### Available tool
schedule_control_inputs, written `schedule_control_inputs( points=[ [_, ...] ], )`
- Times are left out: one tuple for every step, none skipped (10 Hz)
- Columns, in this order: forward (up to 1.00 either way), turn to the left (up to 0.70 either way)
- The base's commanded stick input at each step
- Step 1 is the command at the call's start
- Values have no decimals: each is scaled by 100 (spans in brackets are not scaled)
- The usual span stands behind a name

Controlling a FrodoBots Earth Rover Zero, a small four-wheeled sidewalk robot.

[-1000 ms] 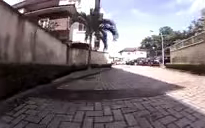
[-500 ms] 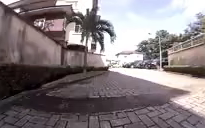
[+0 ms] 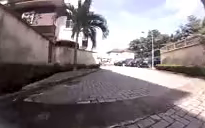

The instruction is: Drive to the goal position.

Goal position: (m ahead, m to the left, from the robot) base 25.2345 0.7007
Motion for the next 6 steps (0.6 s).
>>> schedule_control_inputs(
  points=[
    [69, 3],
    [69, 3],
    [69, 3],
    [69, -11],
    [69, -25],
    [69, -34]
  ],
)
